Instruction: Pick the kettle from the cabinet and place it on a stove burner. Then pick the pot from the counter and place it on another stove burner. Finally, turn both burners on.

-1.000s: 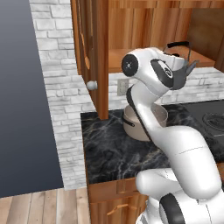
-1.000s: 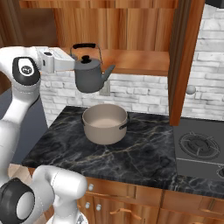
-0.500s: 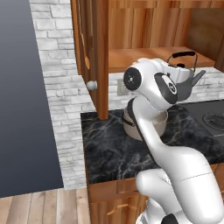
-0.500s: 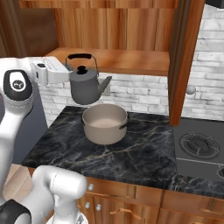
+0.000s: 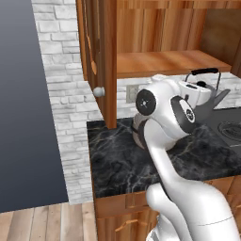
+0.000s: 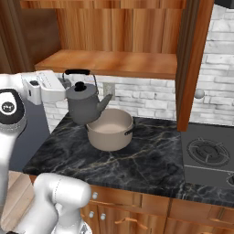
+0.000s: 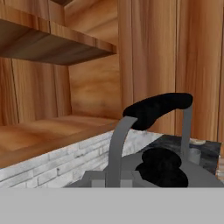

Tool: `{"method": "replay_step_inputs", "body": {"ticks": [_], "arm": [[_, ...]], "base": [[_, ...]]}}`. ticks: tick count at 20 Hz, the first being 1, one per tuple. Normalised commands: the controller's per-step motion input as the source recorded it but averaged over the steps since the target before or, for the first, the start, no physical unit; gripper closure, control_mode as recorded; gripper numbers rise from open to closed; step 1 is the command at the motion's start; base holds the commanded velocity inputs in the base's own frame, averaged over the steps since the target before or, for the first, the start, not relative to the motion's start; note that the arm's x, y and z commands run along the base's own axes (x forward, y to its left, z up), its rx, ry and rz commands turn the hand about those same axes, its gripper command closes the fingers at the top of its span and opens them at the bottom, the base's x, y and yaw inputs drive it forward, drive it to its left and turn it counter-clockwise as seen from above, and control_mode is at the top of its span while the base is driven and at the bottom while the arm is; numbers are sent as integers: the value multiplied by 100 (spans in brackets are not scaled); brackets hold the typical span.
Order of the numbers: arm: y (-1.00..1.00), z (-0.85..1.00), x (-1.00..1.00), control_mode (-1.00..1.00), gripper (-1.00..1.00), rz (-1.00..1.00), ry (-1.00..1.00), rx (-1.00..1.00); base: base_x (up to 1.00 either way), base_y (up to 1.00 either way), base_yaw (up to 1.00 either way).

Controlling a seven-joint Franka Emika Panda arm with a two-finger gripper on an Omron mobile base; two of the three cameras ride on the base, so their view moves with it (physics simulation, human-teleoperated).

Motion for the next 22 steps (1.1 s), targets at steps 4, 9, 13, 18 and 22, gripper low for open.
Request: {"method": "replay_step_inputs", "body": {"ticks": [4,9,13,18,22], "arm": [[4,-21,-54,-100,100,0,0,0],[2,-1,-12,-100,100,0,0,0],[0,-1,-8,-100,100,0,0,0],[0,-4,-28,-100,100,0,0,0],[0,-8,-34,-100,100,0,0,1]], "base": [[0,0,0],[0,0,0],[0,0,0],[0,0,0],[0,0,0]]}}
